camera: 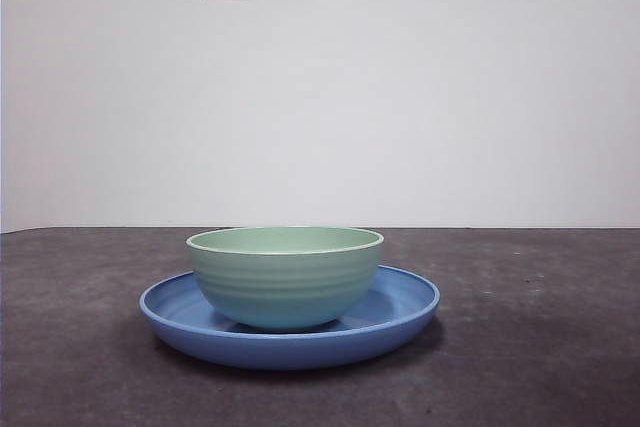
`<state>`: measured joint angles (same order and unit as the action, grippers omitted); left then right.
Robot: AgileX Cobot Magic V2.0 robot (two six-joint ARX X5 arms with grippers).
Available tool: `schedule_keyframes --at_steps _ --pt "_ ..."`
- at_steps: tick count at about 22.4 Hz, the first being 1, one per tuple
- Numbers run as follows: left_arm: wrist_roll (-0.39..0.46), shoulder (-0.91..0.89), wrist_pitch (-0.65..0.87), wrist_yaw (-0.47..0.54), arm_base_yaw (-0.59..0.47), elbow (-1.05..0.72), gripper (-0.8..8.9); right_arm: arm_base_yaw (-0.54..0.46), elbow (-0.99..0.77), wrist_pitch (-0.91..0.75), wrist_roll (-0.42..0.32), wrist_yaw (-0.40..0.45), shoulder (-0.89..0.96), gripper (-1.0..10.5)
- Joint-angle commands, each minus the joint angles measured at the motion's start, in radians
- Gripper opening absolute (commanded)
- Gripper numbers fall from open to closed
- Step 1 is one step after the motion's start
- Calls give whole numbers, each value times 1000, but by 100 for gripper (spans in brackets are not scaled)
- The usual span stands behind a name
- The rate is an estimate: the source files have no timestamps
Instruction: Place the green bowl on the blue plate
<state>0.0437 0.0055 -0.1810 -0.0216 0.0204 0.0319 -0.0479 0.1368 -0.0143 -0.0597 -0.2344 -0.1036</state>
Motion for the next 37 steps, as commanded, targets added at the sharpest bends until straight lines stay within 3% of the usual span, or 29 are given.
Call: schedule_keyframes --at_steps 1,5,11,20,34,37 --pt "16 -2 -7 3 0 -20 19 -2 -51 -46 -32 58 26 19" --pt "16 -2 -7 3 0 -20 19 -3 -116 -48 -76 159 70 19" --pt "16 -2 -7 3 0 -20 19 -2 -126 72 -70 262 100 19" --pt "16 -2 -7 3 0 -20 19 -2 -126 192 19 260 100 19" --pt "16 -2 -7 3 0 -20 19 -2 -126 195 29 235 100 19" --pt "16 -2 -6 3 0 -20 19 -2 -126 196 58 226 100 19"
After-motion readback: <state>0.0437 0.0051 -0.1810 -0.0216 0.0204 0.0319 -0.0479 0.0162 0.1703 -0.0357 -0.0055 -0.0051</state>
